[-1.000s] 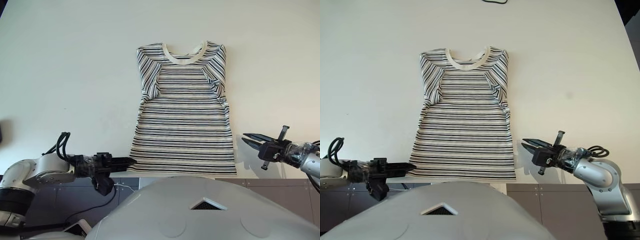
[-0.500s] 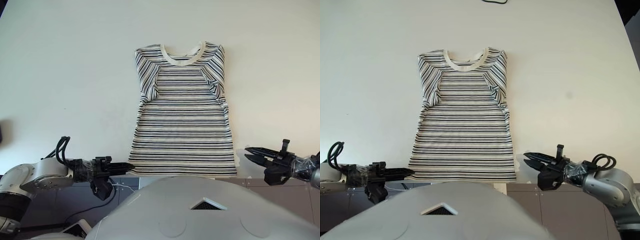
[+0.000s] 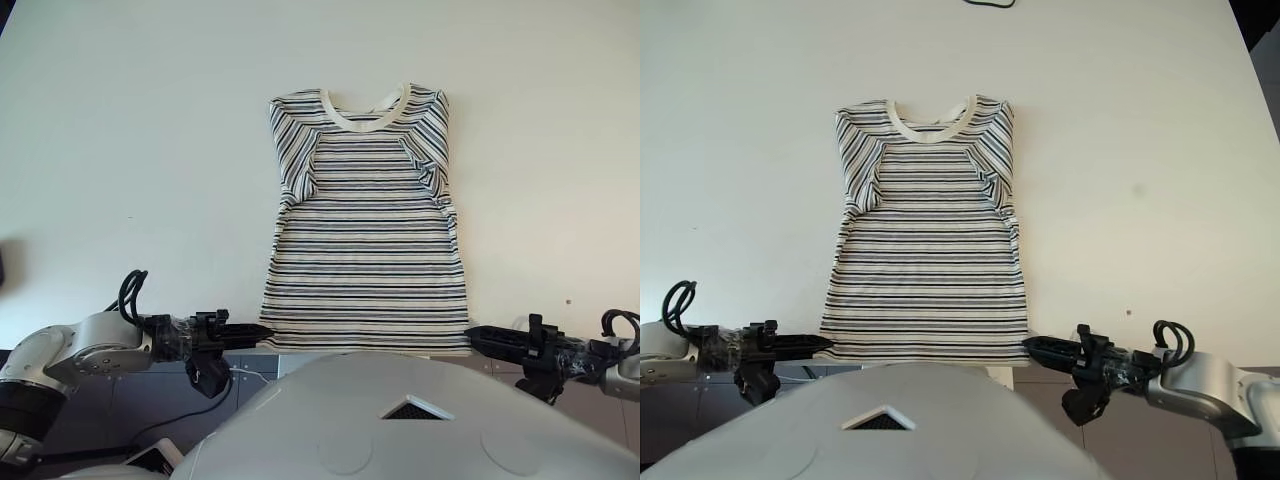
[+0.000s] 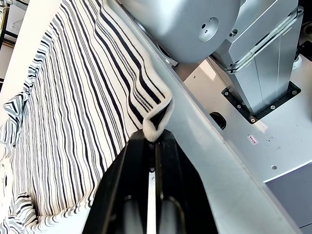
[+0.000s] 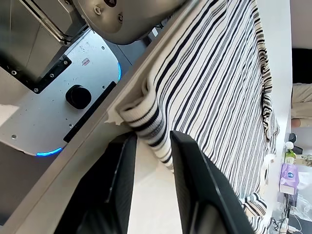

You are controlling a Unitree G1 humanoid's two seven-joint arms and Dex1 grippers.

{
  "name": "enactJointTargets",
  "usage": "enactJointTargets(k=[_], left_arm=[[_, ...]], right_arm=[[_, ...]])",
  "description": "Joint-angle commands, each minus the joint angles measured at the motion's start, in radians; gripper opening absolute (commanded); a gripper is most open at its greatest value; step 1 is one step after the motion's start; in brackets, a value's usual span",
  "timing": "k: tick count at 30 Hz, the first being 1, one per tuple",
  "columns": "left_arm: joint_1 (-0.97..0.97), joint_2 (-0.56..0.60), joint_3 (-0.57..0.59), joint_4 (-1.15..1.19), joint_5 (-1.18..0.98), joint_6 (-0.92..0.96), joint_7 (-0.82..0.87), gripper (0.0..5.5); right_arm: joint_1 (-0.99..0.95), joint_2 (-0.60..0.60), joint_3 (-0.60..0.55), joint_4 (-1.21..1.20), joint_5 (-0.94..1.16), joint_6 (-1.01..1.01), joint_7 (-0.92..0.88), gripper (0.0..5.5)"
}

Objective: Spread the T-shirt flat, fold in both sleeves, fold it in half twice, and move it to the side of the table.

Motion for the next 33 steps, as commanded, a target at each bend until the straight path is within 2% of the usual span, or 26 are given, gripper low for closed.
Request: enactJointTargets(k=[1, 9, 13, 17, 22, 33], left_arm=[[-0.014, 0.024, -0.019, -0.003, 0.009, 0.043, -0.044, 0.10], [-0.005, 0.025, -0.018, -0.012, -0.006, 0.060, -0.054, 0.10], [-0.009, 0.024, -0.021, -0.013, -0.007, 0.066, -0.057, 0.10], [-0.013, 0.026, -0.022, -0.018, -0.015, 0.074, -0.063, 0.10], [-0.050, 0.040, -0.035, 0.001, -0.036, 0.062, -0.084, 0.10], [-0.033, 0.036, -0.028, -0.006, -0.043, 0.074, -0.085, 0.10]], right_arm=[[-0.017, 0.011, 0.053, -0.002, -0.053, 0.039, 0.009, 1.25], [0.018, -0.021, 0.036, 0.028, -0.095, 0.002, -0.070, 1.25], [-0.019, -0.017, 0.015, 0.116, -0.232, -0.019, -0.199, 1.25], [-0.069, -0.022, 0.047, 0.167, -0.322, -0.021, -0.316, 1.25], [-0.029, -0.006, 0.080, 0.118, -0.343, -0.005, -0.382, 1.25], [0.014, -0.057, 0.079, 0.057, -0.328, 0.004, -0.442, 1.25]])
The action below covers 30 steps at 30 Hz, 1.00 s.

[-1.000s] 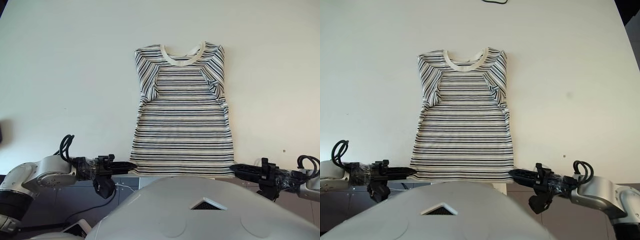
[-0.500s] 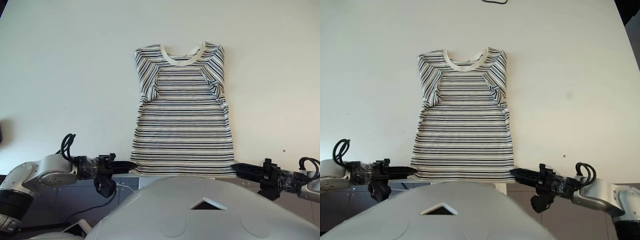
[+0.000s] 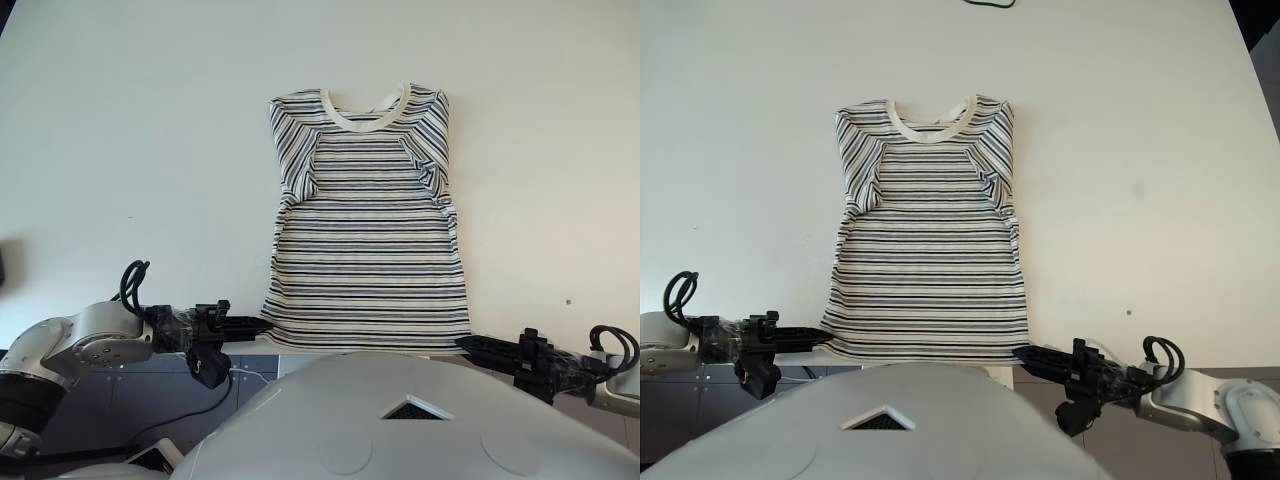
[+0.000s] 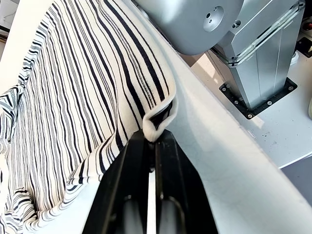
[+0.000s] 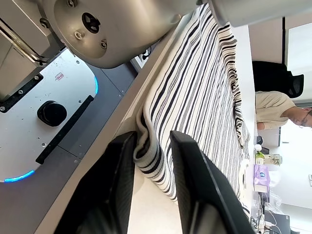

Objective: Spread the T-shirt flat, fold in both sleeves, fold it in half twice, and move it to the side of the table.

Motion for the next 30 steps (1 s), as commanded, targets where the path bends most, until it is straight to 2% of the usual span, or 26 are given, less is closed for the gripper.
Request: enactJointTargets(k=[1, 9, 15, 19, 24, 28, 30], left_arm=[[0.004, 0.018, -0.001, 0.003, 0.020, 0.030, -0.022, 0.10], [0.001, 0.016, -0.003, -0.010, 0.008, 0.040, -0.028, 0.10], [0.011, 0.001, -0.005, -0.027, -0.004, 0.053, -0.026, 0.10], [0.022, -0.004, -0.006, -0.033, -0.012, 0.069, -0.023, 0.10], [0.113, 0.075, -0.012, -0.139, -0.239, 0.183, -0.074, 0.10], [0.257, 0.235, 0.058, -0.274, -0.534, 0.313, -0.145, 0.10], [0.331, 0.278, 0.112, -0.345, -0.654, 0.371, -0.165, 0.10]], right_arm=[[-0.004, -0.034, 0.012, 0.016, -0.019, 0.034, 0.030, 1.25], [-0.035, -0.046, 0.032, 0.032, 0.076, 0.067, 0.061, 1.25], [-0.042, -0.054, 0.043, 0.022, 0.119, 0.059, 0.090, 0.24], [-0.050, -0.070, 0.048, 0.041, 0.159, 0.059, 0.111, 0.16], [-0.028, -0.128, 0.042, -0.020, 0.386, 0.110, 0.198, 0.16], [0.132, -0.236, -0.054, -0.153, 0.658, 0.206, 0.323, 0.16], [0.208, -0.277, -0.119, -0.220, 0.797, 0.263, 0.397, 0.16]])
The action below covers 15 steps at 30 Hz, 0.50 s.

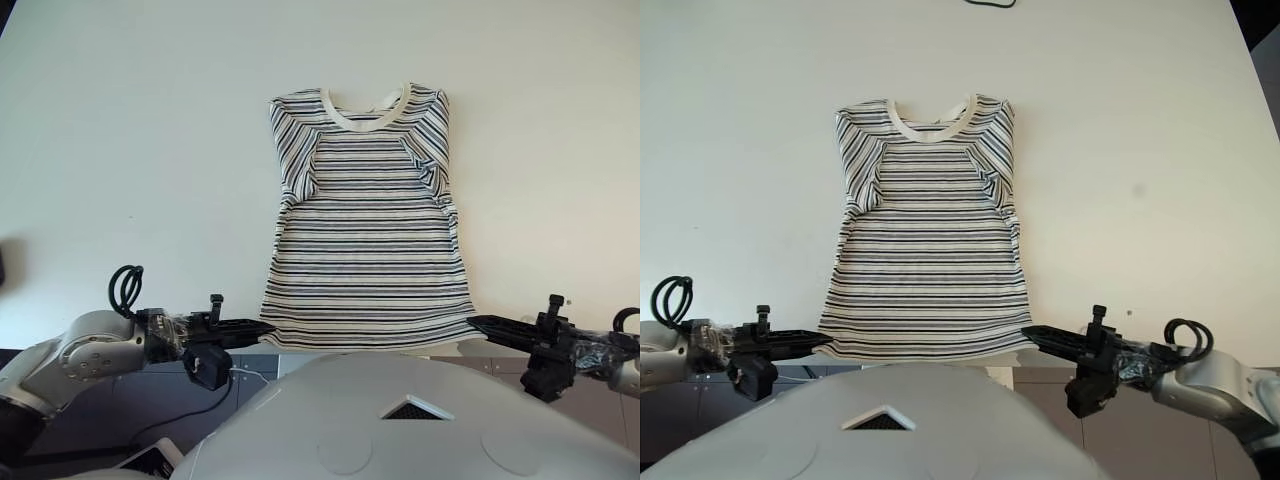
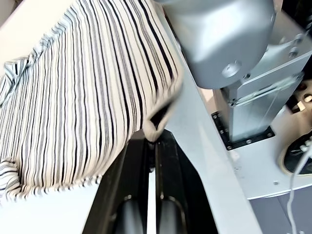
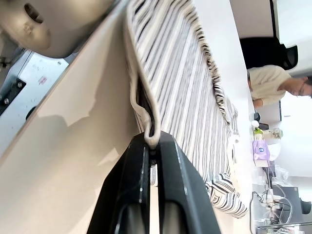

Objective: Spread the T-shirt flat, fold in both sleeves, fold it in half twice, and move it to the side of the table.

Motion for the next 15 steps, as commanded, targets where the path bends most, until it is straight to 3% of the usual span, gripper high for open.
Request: enactJointTargets(k=[1, 3, 6, 9, 15], left_arm=[[0.139, 0.086, 0.115, -0.139, -0.216, 0.117, -0.038, 0.10], [0.224, 0.080, 0.213, -0.201, -0.332, 0.189, -0.067, 0.10], [0.188, 0.050, 0.307, -0.258, -0.529, 0.337, -0.109, 0.10], [-0.165, -0.054, 0.206, -0.199, -0.663, 0.566, -0.109, 0.10], [-0.797, -0.374, 0.058, 0.134, -0.590, 0.921, -0.063, 0.10]], right_arm=[[0.138, -0.088, -0.133, -0.129, 0.270, 0.120, 0.144, 0.16], [0.178, -0.114, -0.245, -0.203, 0.481, 0.242, 0.253, 0.16], [0.050, -0.189, -0.320, -0.265, 0.825, 0.528, 0.361, 0.16], [-0.295, -0.226, -0.164, -0.198, 1.004, 0.823, 0.354, 0.16], [-1.096, 0.120, 0.202, 0.160, 0.893, 1.177, 0.464, 0.16]])
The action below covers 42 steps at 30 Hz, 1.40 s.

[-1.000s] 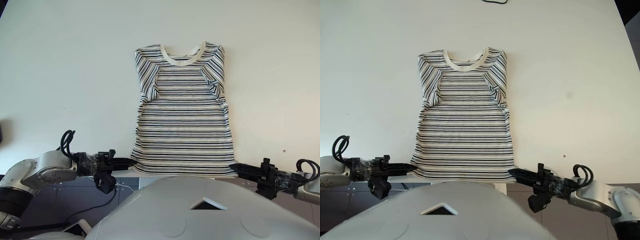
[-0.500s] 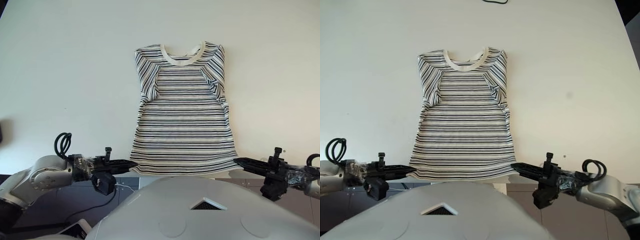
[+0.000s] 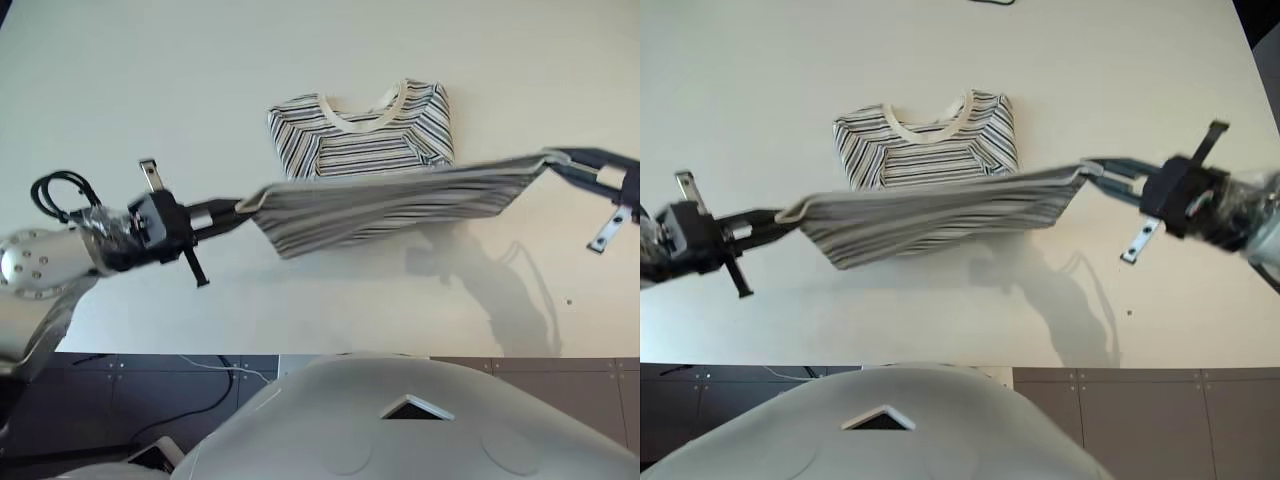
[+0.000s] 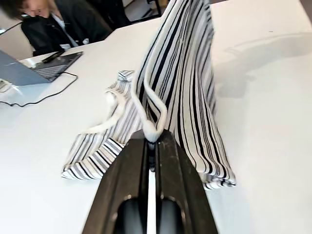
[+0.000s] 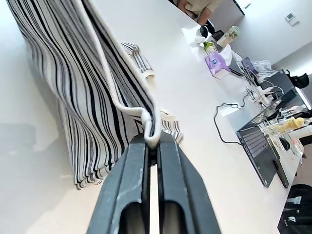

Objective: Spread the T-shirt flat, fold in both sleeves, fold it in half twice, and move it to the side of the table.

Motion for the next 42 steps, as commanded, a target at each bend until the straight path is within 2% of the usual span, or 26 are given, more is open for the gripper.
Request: enactJointTargets(k=[1, 6, 10, 16, 22, 23, 29, 33, 38, 42], left_arm=[[-0.497, -0.254, -0.113, 0.324, 0.096, 0.266, 0.040, 0.10], [-0.769, -0.420, -0.161, 0.616, 0.273, 0.281, 0.074, 0.10], [-0.898, -0.515, -0.193, 0.836, 0.416, 0.218, 0.067, 0.10], [-0.976, -0.615, -0.224, 1.095, 0.586, 0.131, 0.061, 0.10], [-1.002, -0.711, -0.221, 1.301, 0.711, 0.083, 0.136, 0.10], [-1.007, -0.725, -0.217, 1.333, 0.728, 0.078, 0.157, 0.10], [-1.004, -0.755, -0.202, 1.428, 0.814, 0.041, 0.299, 0.98], [-1.039, -0.769, -0.147, 1.460, 0.816, 0.052, 0.422, 1.63], [-1.033, -0.789, -0.155, 1.385, 0.853, 0.012, 0.407, 1.63], [-0.898, -0.771, -0.265, 0.985, 0.880, -0.075, 0.207, 1.63]], right_arm=[[-0.639, 0.323, 0.275, 0.405, -0.135, 0.253, 0.099, 0.16], [-0.993, 0.579, 0.412, 0.896, -0.364, 0.160, 0.132, 0.16], [-1.177, 0.723, 0.448, 1.254, -0.488, 0.056, 0.108, 0.16], [-1.286, 0.862, 0.467, 1.597, -0.647, -0.037, 0.003, 0.16], [-1.251, 0.910, 0.440, 1.692, -0.736, -0.049, -0.103, 0.16], [-1.245, 0.913, 0.431, 1.698, -0.743, -0.046, -0.125, 0.29], [-1.245, 0.917, 0.362, 1.703, -0.751, -0.069, -0.242, 1.23], [-1.237, 0.908, 0.366, 1.685, -0.793, -0.164, -0.248, 1.29], [-1.152, 0.914, 0.463, 1.661, -0.904, -0.346, -0.158, 1.29], [-1.098, 0.892, 0.546, 1.660, -1.004, -0.423, -0.153, 1.29]])
